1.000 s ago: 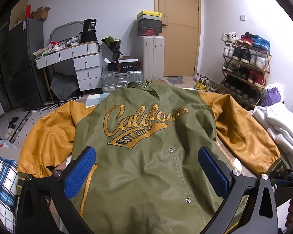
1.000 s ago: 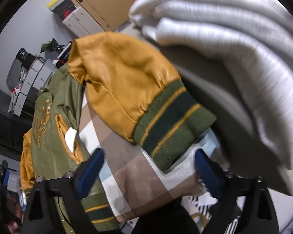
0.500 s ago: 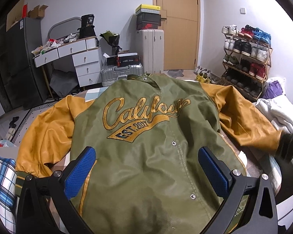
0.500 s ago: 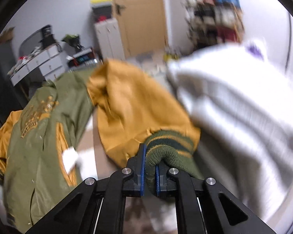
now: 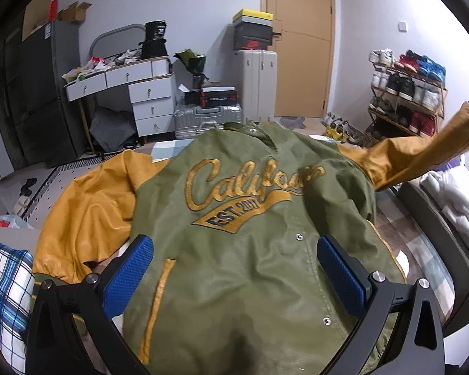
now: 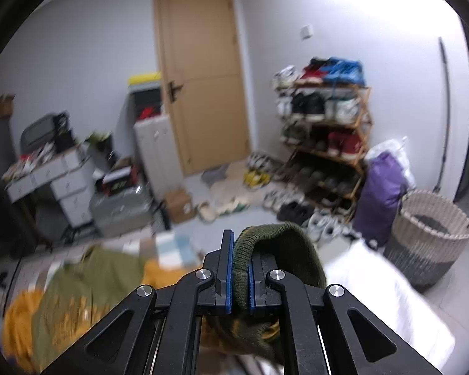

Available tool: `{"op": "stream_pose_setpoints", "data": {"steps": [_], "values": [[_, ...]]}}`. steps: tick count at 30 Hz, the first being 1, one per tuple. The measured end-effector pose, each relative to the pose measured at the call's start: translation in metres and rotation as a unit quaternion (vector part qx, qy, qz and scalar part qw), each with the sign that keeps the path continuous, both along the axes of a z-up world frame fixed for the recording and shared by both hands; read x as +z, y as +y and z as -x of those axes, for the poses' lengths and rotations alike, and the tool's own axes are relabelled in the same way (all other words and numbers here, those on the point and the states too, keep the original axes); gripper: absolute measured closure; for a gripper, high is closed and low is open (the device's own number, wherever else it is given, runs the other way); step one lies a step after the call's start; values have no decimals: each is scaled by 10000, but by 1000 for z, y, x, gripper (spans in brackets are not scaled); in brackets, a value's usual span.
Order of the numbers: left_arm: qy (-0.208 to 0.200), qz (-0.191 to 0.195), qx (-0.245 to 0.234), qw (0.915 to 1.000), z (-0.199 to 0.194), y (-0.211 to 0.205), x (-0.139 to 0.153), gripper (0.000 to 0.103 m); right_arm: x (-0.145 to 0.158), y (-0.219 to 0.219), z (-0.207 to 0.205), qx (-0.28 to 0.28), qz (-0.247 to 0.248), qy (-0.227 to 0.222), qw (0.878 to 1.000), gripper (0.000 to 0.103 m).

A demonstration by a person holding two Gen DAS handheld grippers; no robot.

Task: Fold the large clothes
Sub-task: 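Grasp the yellow sleeve's green knit cuff with the right gripper and lift it, then carry the held sleeve across the jacket front and lay it down with the right gripper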

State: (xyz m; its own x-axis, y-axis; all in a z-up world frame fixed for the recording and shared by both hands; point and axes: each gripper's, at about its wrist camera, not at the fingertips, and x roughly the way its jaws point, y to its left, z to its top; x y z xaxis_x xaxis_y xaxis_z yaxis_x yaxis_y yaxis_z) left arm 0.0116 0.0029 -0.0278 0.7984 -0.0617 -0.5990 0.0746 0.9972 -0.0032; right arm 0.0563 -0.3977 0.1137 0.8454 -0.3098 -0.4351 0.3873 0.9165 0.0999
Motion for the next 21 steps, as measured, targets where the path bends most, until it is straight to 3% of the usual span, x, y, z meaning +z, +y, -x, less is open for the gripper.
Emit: {"op": "stream_pose_setpoints", "data": {"steps": [5, 8, 14, 18, 21], "values": [[6, 48, 143, 9999, -1, 14, 3, 1, 24, -10, -30, -316, 127, -50, 9994, 96], [14, 140, 190, 9997, -1, 23, 4, 1, 35, 4, -50, -413, 588, 43, 9974, 96], [-35, 248, 297, 9992, 2, 41, 9, 1, 94, 35, -63, -579, 854, -621, 9927, 96], [-207, 350, 544, 9977, 8, 64, 18, 1, 116, 109, -84, 447, 949, -827, 9910, 96], [-379, 477, 833, 9947, 14, 85, 26, 1, 105, 199, -98, 1846, 780, -808, 9764, 96]]}}
